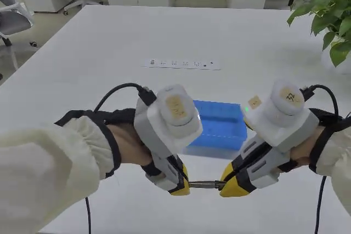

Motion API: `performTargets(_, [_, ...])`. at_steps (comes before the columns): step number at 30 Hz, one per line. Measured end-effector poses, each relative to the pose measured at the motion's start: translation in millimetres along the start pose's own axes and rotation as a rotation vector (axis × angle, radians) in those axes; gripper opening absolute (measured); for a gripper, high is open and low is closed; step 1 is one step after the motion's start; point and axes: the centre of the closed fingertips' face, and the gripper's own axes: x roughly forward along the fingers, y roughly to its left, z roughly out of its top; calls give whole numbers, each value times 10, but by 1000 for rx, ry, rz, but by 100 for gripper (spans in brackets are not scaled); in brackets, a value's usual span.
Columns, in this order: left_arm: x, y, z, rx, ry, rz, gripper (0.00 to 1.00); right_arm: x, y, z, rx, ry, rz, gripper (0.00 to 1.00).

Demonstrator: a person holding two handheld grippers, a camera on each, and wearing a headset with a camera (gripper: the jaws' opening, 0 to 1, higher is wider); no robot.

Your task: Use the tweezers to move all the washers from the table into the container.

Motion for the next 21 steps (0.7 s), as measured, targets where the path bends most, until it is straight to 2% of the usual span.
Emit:
performTargets(2, [35,49,-5,-10,6,15,0,1,-77,-14,3,-5,-27,1])
performTargets(3, [47,59,-4,-12,6,18,0,2,-149,-28,-2,1,-62,1])
performTargets(4, [66,106,-1,-14,9,44,0,12,-167,-39,-7,5,-68,1])
performTargets(6, [109,186,-18,8,27,80,0,34,-228,-68,9,18,-94,1])
performTargets(9, [192,237,-60,22,67,89,0,129,-310,-145,24,48,-108,2])
performTargets(11, [240,303,-102,60,90,118,0,169,-351,-178,19,50,-119,2])
performTargets(14, [300,346,-122,77,96,139,0,221,-435,-245,32,51,-149,2])
performTargets(16, [340,399,-131,101,98,158,0,252,-510,-305,84,51,-185,3])
performTargets(19, [439,464,-152,113,108,171,0,302,-578,-366,45,61,-219,3])
performTargets(21, [470,477,-151,113,113,165,0,337,-594,-426,70,70,-227,4])
